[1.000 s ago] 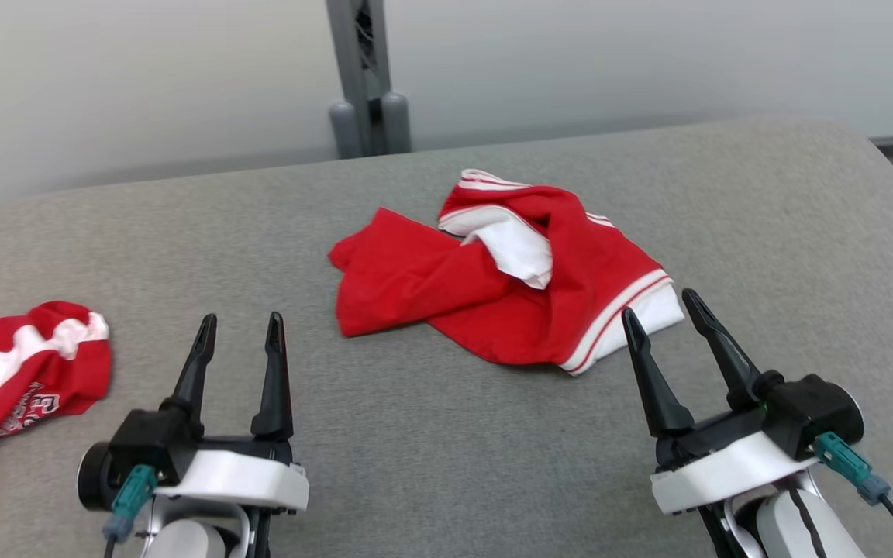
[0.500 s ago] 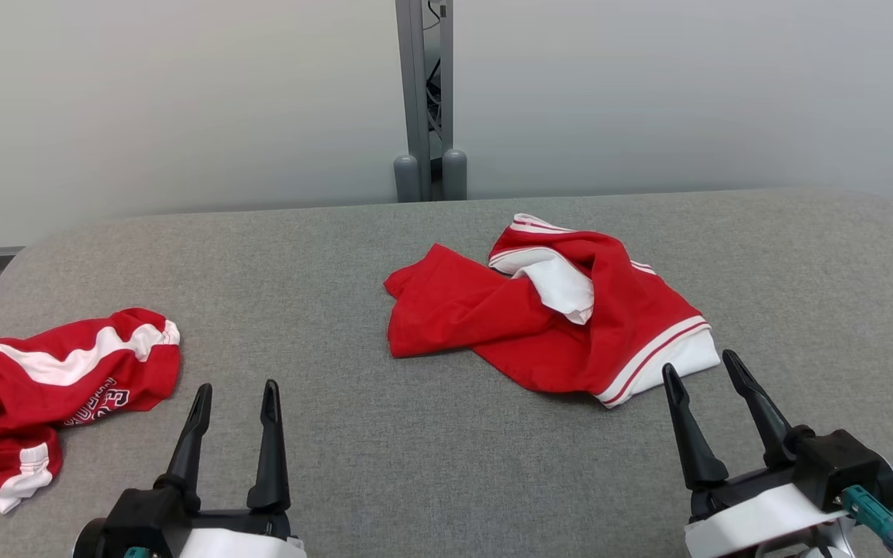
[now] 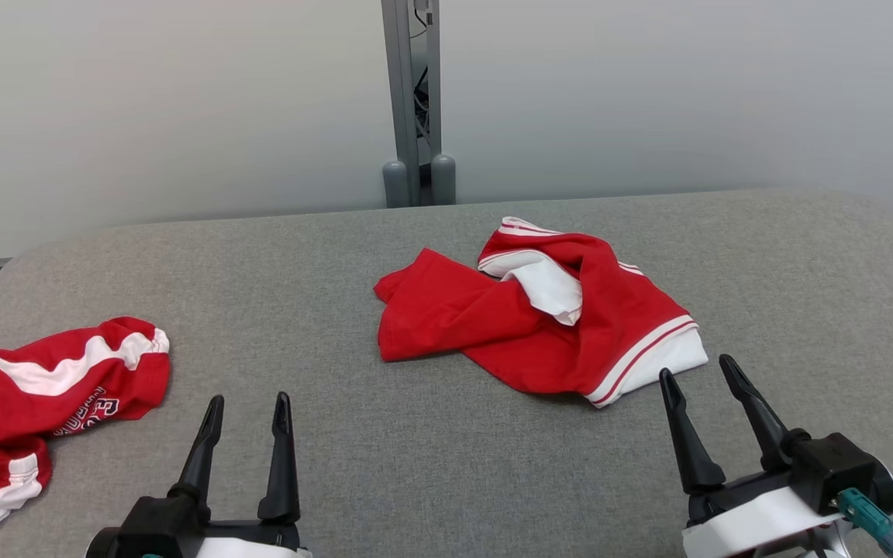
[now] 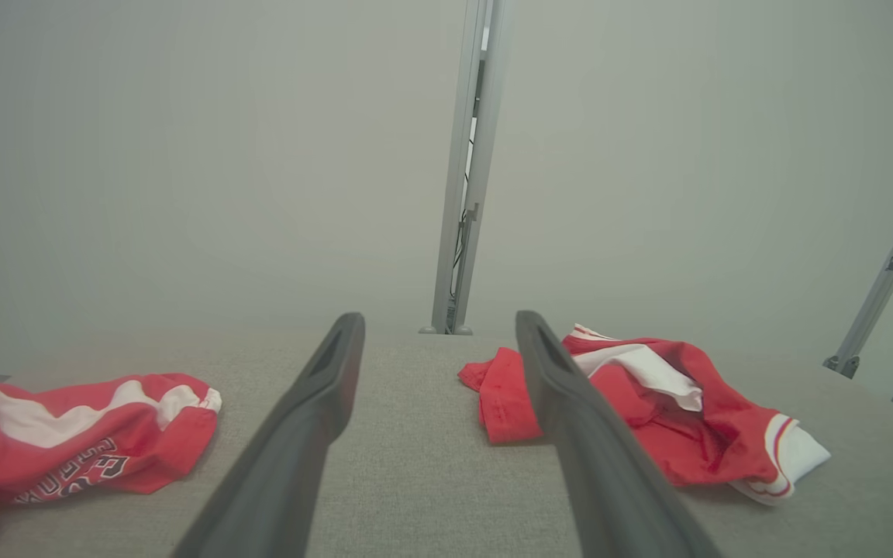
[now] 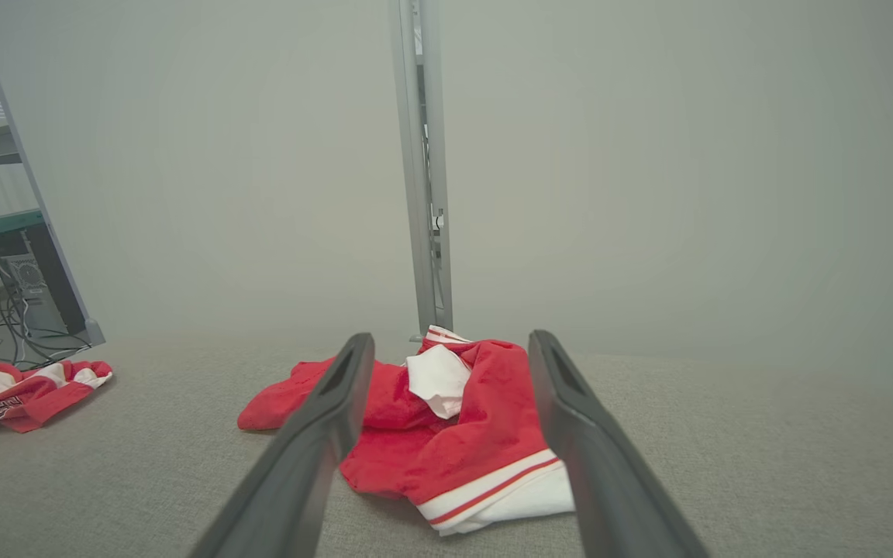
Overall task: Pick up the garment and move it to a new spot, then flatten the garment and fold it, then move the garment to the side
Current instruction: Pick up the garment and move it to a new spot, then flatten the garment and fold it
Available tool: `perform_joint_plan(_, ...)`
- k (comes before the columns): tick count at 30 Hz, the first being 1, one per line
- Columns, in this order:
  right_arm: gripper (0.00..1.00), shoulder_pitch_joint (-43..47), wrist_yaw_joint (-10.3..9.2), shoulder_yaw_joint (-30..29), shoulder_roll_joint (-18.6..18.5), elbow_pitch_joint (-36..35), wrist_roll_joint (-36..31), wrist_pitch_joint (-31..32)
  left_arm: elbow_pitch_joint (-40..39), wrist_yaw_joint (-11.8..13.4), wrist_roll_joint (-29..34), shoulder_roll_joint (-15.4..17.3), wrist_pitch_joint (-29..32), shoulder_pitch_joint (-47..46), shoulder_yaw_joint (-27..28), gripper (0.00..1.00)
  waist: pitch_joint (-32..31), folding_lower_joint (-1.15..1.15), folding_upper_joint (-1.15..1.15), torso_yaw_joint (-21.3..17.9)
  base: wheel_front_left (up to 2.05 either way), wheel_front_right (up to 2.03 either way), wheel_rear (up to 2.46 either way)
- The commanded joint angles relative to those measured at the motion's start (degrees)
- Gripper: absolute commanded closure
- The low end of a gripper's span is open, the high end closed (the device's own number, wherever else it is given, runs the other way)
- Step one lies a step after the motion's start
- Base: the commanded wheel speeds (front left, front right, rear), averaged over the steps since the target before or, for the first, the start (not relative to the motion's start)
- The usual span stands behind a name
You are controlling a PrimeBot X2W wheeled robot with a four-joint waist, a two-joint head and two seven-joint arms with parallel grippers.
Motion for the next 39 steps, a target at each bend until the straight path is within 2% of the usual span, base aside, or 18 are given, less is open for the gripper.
perform_joint_plan(1, 0.00, 0.1, 0.01, 0.0, -0.3, 0.1, -0.5, -0.1, 0.2, 0.0, -0.2, 0.2, -0.2, 0.2, 0.0, 0.00, 0.1, 0.00, 0.00, -0.2, 0.00, 0.00, 0.00)
perform_joint_plan(7, 0.00, -0.1, 0.01, 0.4, -0.3, 0.2, -0.3, -0.1, 0.4, 0.4, -0.8, 0.2, -0.2, 0.7, -0.3, 0.00, 0.2, 0.00, 0.00, -1.4, 0.00, 0.00, 0.00)
perform_joint_plan(17, 0.00, -0.6, 0.01, 0.5, -0.3, 0.2, -0.1, -0.1, 1.5, -0.4, -0.6, 0.2, -0.2, -0.9, -0.1, 0.00, 0.7, 0.00, 0.00, -4.0, 0.00, 0.00, 0.00)
perform_joint_plan(23, 0.00, -1.1, 0.01, 0.3, -0.3, -0.1, -0.4, -0.1, 3.2, -2.0, -0.7, 0.2, -0.2, -2.9, -0.8, 0.00, 2.3, 0.00, 0.00, -6.8, 0.00, 0.00, 0.00)
perform_joint_plan(31, 0.00, -2.8, 0.01, 0.1, -0.3, -0.7, -0.3, -0.1, 6.6, -3.6, -1.0, 0.2, -0.2, -9.1, -4.8, 0.00, 5.9, 0.00, 0.00, -11.5, 0.00, 0.00, 0.00)
perform_joint_plan(39, 0.00, -5.1, 0.01, -0.6, -0.3, -1.8, 1.0, -0.1, 13.9, -6.6, 0.1, 0.2, -0.2, -18.9, -9.9, 0.00, 11.4, 0.00, 0.00, -16.9, 0.00, 0.00, 0.00)
